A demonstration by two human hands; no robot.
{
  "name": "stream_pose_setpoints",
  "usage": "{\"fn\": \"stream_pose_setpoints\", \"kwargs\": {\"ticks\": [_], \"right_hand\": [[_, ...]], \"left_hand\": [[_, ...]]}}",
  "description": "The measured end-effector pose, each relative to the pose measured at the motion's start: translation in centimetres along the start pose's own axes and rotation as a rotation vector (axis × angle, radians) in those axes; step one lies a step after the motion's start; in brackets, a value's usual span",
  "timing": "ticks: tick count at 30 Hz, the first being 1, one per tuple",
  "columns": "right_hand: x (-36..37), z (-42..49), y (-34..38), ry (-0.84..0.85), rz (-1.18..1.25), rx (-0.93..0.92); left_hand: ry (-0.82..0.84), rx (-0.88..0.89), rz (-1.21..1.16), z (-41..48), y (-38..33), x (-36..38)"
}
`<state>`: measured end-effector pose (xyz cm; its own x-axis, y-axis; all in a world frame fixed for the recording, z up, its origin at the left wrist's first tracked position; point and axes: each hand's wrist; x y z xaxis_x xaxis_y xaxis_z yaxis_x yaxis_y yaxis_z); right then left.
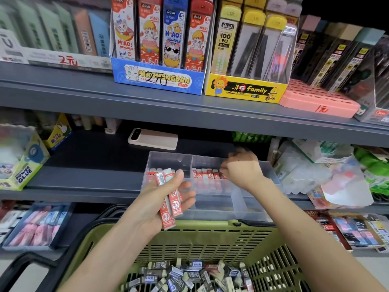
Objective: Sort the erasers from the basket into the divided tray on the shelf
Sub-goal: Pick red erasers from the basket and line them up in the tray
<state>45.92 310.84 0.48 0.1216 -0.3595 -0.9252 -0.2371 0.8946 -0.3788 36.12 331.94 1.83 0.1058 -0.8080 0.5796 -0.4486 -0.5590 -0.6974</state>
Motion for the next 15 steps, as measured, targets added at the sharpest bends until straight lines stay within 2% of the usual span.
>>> {"fn": "stream_pose_setpoints", "kwargs": {"ticks": [2, 4, 6, 8, 9, 11, 15], "right_hand": [[-0.9, -1.1, 0.4, -0.201, 0.019, 0.018], [-2.2, -2.6, 0.9, -0.317, 0.215, 0.082], [-3.6, -4.5, 2.1, -0.271, 0.632, 0.098], [-5.5, -6.6, 4.0, -0.185, 1.064, 0.042], [-6.3, -7.6, 5.1, -0.146, 1.202, 0.007], [-7.0, -8.9, 6.9, -0.074, 1.322, -0.006], [-7.5, -9.4, 8.1, -0.071, 1.375, 0.068]], "left_hand": [[0.014, -0.019, -0.070, 0.1, 0.1, 0.2], [0.025, -0.023, -0.144, 0.3, 0.2, 0.4], [0.030, -0.006, -0.212, 0.5, 0.4, 0.6], [0.038, 0.014, -0.256, 0.6, 0.5, 0.7], [0.050, 0.021, -0.265, 0.6, 0.6, 0.8], [0.086, 0.016, -0.265, 0.5, 0.7, 1.0], [0.074, 0.005, -0.244, 0.3, 1.0, 1.1]]}}
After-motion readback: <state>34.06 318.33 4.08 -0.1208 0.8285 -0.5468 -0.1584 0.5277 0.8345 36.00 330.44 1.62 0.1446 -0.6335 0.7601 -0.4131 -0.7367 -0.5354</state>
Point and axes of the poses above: each hand's wrist, its own z-axis towards the middle knuckle, its own x-axis out of the palm, y = z × x, and after that the axes turned 1 degree about y, right-handed
